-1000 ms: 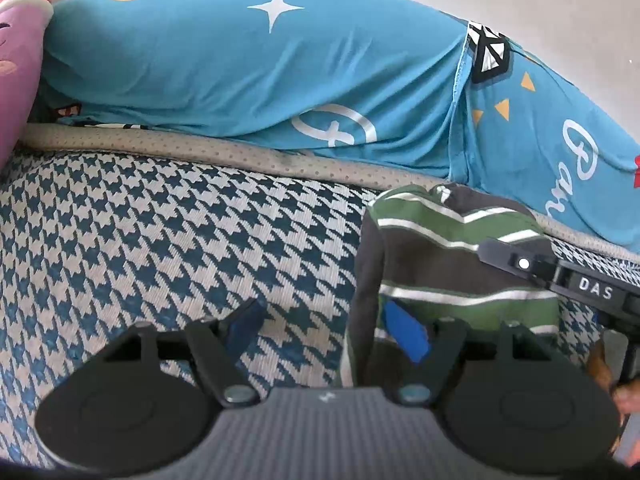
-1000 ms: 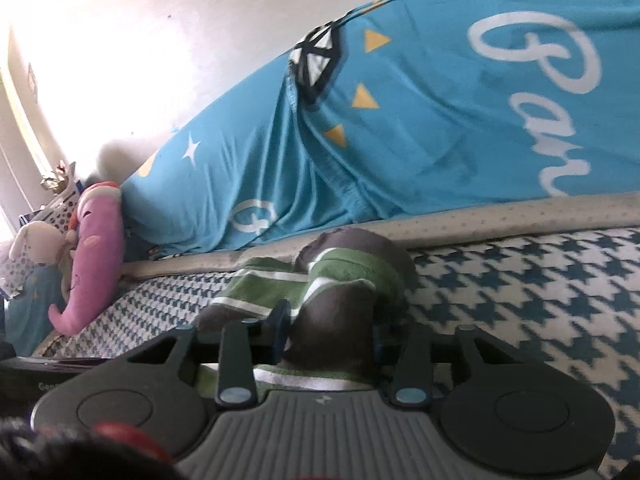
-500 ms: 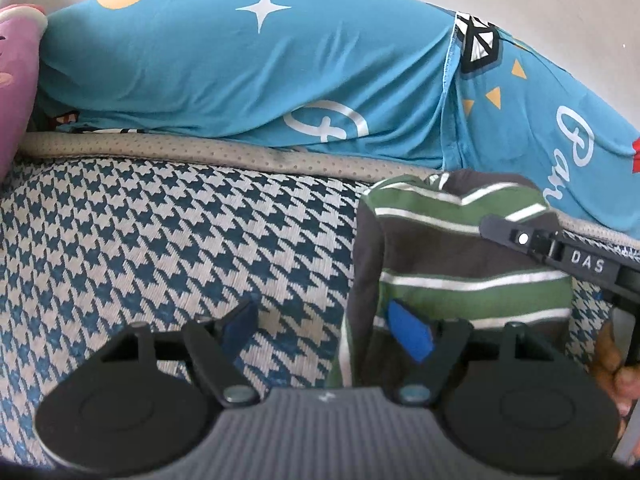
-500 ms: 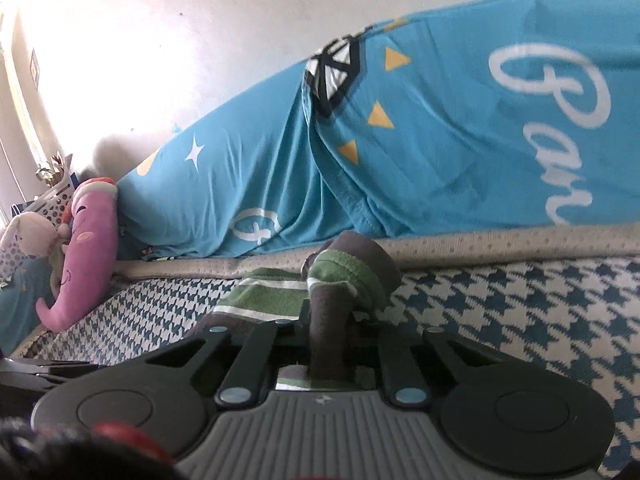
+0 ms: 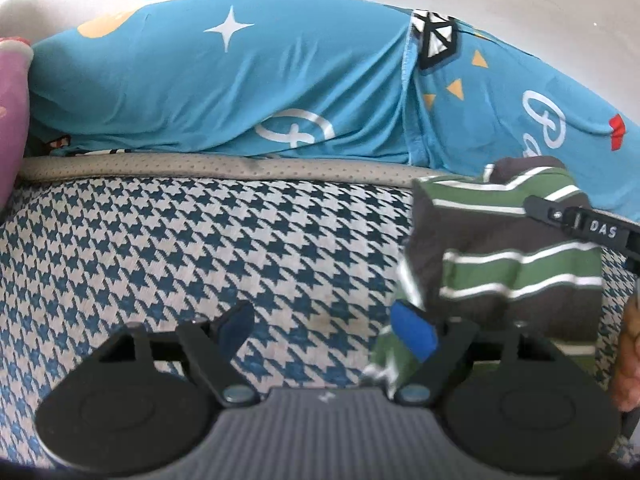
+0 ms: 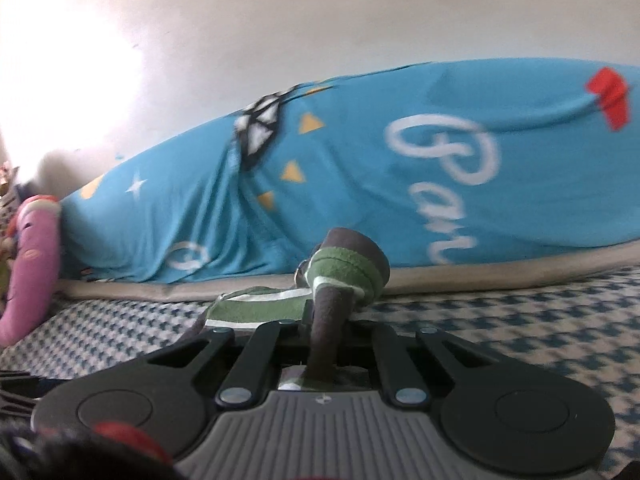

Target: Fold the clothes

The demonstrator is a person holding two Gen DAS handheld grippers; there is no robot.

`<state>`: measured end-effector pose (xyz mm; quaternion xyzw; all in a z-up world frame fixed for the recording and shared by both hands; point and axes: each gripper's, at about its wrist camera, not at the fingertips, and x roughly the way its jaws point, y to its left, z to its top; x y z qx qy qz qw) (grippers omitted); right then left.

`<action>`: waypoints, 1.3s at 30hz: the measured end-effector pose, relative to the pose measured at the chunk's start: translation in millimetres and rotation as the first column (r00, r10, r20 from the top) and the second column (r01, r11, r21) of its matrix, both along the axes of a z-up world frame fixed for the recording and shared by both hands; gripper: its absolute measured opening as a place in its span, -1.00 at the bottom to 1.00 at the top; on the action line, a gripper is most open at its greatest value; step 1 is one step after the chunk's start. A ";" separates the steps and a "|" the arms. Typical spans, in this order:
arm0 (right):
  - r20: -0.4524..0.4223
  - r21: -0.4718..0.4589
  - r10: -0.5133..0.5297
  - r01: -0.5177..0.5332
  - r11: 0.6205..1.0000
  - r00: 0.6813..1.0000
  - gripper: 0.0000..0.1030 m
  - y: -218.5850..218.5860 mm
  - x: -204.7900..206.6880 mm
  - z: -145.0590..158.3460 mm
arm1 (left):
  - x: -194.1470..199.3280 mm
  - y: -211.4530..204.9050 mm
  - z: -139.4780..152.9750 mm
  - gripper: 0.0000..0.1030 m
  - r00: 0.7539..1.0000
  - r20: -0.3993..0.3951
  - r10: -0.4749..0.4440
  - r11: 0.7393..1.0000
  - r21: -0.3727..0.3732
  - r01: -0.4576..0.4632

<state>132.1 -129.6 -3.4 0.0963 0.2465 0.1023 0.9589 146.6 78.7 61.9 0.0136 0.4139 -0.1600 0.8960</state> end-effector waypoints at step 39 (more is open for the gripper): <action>-0.094 -0.010 -0.614 0.616 0.788 0.784 0.07 -162.6 -169.2 64.5 | -103.6 -35.8 50.9 0.66 0.976 0.002 -0.216 0.976 -0.021 0.216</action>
